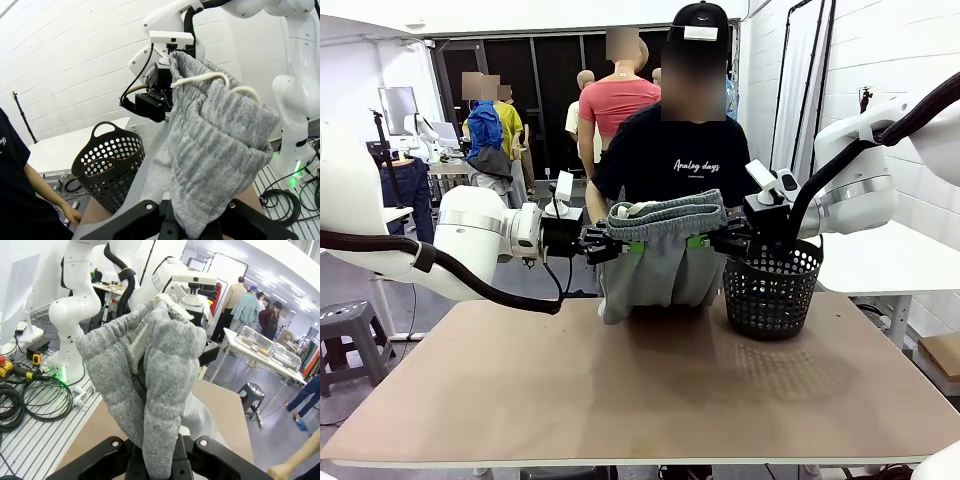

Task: Fold the training pants.
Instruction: Release the ends of the Training pants and then grab the overlapped ends.

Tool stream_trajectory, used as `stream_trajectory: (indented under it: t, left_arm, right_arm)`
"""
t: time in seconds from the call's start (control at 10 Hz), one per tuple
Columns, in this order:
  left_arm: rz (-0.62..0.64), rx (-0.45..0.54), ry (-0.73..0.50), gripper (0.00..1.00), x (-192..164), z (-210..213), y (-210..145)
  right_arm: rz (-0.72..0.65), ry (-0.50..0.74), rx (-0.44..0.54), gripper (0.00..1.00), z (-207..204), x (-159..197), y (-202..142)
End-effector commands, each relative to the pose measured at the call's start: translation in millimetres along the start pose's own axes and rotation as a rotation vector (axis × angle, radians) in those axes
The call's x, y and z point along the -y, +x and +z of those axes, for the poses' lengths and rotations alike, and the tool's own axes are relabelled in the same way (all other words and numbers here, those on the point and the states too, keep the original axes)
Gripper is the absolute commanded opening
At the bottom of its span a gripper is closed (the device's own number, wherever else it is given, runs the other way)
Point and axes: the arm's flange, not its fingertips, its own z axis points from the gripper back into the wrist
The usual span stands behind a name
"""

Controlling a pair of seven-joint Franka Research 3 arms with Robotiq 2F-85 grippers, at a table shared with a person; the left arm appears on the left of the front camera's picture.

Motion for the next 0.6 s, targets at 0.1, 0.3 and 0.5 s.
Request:
stream_trajectory:
  t: [0.1,0.3,0.5]
  left_arm:
    - [-0.008,-0.002,0.011,0.00,0.2,-1.1,4.0]
    - [-0.008,-0.002,0.011,0.00,0.2,-1.1,4.0]
    - [-0.008,-0.002,0.011,0.00,0.2,-1.1,4.0]
  right_arm:
    - [0.010,0.001,0.007,0.00,-1.0,-0.8,0.4]
    - [0.010,0.001,0.007,0.00,-1.0,-0.8,0.4]
    - [0.010,0.001,0.007,0.00,-1.0,-0.8,0.4]
